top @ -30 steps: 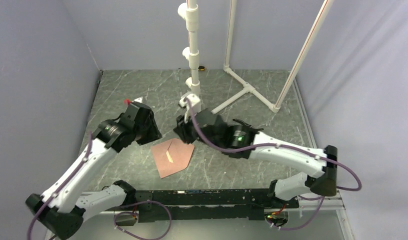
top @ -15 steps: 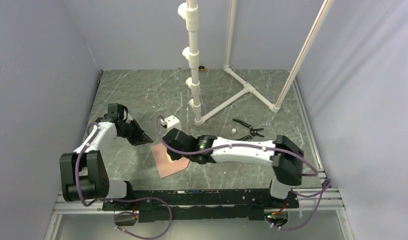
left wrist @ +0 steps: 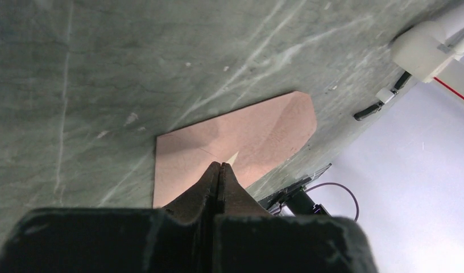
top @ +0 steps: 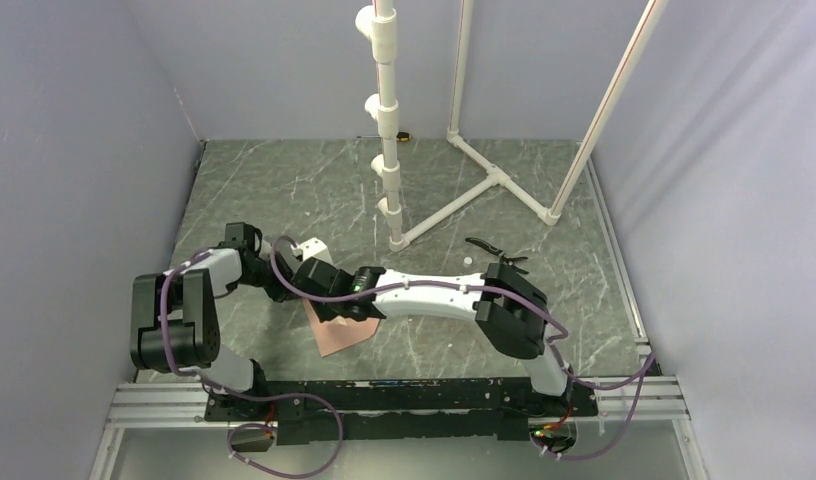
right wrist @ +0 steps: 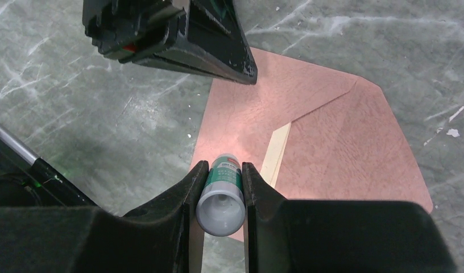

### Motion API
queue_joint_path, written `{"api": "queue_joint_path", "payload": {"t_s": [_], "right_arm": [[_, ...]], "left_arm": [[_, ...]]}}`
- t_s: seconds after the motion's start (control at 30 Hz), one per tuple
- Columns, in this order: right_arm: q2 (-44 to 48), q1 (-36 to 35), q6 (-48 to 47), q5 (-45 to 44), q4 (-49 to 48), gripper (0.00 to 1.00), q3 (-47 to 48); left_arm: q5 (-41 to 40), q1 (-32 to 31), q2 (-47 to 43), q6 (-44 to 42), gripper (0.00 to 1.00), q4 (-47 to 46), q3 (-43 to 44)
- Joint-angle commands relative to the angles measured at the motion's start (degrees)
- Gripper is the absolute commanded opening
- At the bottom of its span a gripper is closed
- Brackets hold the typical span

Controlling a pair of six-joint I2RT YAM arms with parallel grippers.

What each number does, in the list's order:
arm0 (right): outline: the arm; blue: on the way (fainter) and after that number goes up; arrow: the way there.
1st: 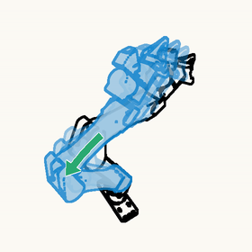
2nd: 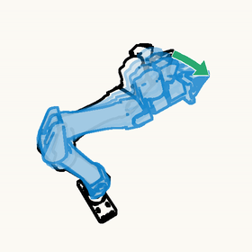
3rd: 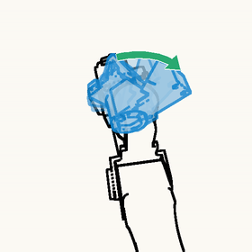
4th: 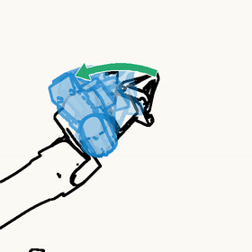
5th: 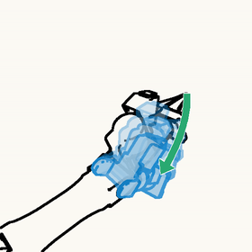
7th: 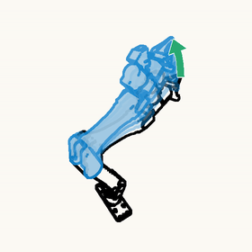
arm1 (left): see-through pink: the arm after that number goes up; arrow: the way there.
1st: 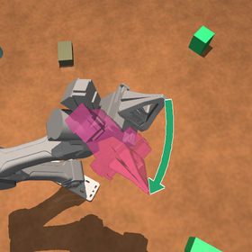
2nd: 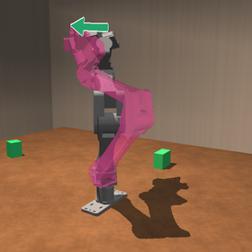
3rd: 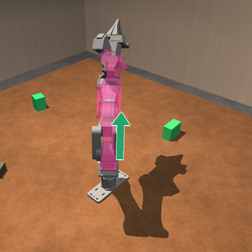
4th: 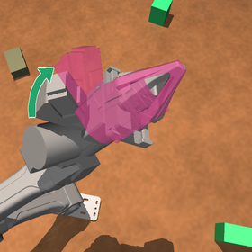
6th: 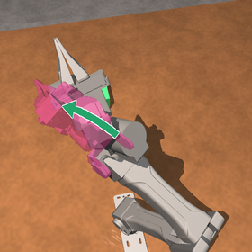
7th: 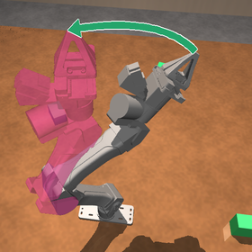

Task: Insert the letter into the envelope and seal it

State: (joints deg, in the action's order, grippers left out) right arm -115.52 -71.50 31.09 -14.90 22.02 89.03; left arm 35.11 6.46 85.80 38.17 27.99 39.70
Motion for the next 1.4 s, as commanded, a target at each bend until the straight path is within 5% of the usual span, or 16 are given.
{"api": "queue_joint_path", "payload": {"t_s": [0.0,0.5,1.37], "right_arm": [[-2.3,0.7,-0.5,-1.3,2.8,0.00,4.8],[-9.0,1.9,-1.8,-2.9,4.9,0.00,8.7],[-7.5,-0.8,2.2,-1.4,12.4,0.00,3.1]], "left_arm": [[1.2,0.2,2.3,0.6,0.02,-3.6,-1.3],[-3.3,0.2,5.5,3.4,0.03,-4.2,-3.8],[-9.3,0.3,5.2,6.3,0.02,-4.3,-5.6]]}}
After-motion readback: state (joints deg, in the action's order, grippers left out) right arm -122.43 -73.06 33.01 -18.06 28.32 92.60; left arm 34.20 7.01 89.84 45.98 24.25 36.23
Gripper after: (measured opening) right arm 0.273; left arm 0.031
